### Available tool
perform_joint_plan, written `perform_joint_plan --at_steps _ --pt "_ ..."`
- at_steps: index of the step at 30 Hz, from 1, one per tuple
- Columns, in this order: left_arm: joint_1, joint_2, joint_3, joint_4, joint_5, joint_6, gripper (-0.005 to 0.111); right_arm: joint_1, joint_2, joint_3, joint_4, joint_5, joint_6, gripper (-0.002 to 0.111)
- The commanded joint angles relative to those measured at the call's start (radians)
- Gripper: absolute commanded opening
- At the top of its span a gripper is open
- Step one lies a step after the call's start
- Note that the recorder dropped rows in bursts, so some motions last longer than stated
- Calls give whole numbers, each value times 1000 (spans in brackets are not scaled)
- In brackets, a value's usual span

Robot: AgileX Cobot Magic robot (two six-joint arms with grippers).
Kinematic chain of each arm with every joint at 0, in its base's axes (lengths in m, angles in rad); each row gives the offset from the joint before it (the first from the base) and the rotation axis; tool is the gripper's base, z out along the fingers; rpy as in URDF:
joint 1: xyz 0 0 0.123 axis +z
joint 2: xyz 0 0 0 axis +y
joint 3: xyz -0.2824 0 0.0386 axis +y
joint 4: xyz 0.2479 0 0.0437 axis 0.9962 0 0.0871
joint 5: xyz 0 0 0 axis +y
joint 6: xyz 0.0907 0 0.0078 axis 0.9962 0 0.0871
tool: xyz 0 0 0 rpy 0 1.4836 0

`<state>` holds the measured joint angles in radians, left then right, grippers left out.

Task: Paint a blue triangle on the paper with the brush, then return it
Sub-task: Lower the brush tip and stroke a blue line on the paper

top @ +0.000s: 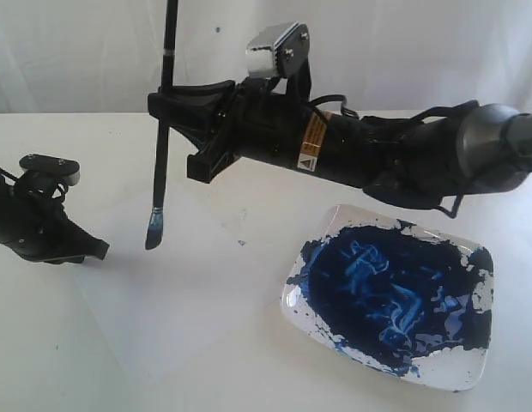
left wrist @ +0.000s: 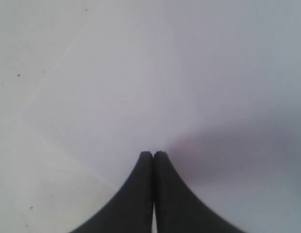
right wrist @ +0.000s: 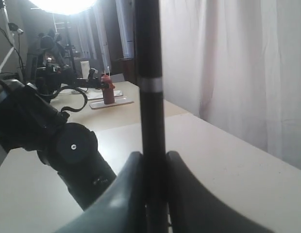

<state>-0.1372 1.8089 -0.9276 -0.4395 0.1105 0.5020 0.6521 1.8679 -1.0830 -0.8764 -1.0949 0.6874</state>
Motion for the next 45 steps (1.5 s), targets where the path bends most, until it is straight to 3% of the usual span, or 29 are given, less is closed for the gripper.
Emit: perform_joint_plan --at_steps 1,15,23,45 --pt "-5 -3 -3 -12 9 2 0 25 69 -59 13 -1 -14 6" --pt "-5 -3 -3 -12 9 2 0 27 150 -79 78 -21 -14 6" --pt "-5 -3 -3 -12 12 2 0 75 152 -83 171 0 -54 6" --pt "-5 -3 -3 -12 12 2 0 95 210 -83 174 26 -119 6"
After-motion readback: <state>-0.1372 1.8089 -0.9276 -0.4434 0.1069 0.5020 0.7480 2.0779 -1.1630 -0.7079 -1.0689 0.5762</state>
